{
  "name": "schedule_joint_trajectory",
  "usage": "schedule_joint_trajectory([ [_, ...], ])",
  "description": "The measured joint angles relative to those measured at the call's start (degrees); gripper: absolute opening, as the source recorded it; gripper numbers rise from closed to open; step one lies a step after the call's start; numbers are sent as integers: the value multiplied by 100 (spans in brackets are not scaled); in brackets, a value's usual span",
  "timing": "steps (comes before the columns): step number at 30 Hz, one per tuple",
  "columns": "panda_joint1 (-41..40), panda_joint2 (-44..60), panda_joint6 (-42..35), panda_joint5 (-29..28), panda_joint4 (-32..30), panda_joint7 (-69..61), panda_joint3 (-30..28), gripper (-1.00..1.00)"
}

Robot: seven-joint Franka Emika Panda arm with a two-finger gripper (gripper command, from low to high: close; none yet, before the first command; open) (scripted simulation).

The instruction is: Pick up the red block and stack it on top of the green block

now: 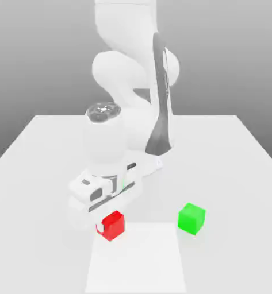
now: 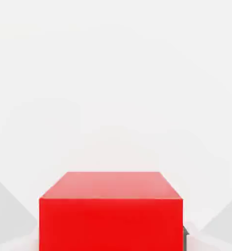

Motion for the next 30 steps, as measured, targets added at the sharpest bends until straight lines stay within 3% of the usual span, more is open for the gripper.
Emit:
schedule_joint_trajectory([
  [4, 0, -774, -640, -901, -123, 642, -262, -100],
  [7, -81, -1363, -1139, -1255, -205, 972, -186, -100],
  [19, 1541, -2411, -2021, -467, -361, 3594, 1652, -100],
  [23, 1612, -1904, -1522, -527, -351, 3947, 1884, -100],
  [27, 1472, -1086, -741, -959, -322, 4261, 1900, -100],
  [28, 1503, -927, -591, -1089, -317, 4352, 1839, 100],
  [30, 1539, -927, -591, -1089, -316, 4352, 1835, 100],
])
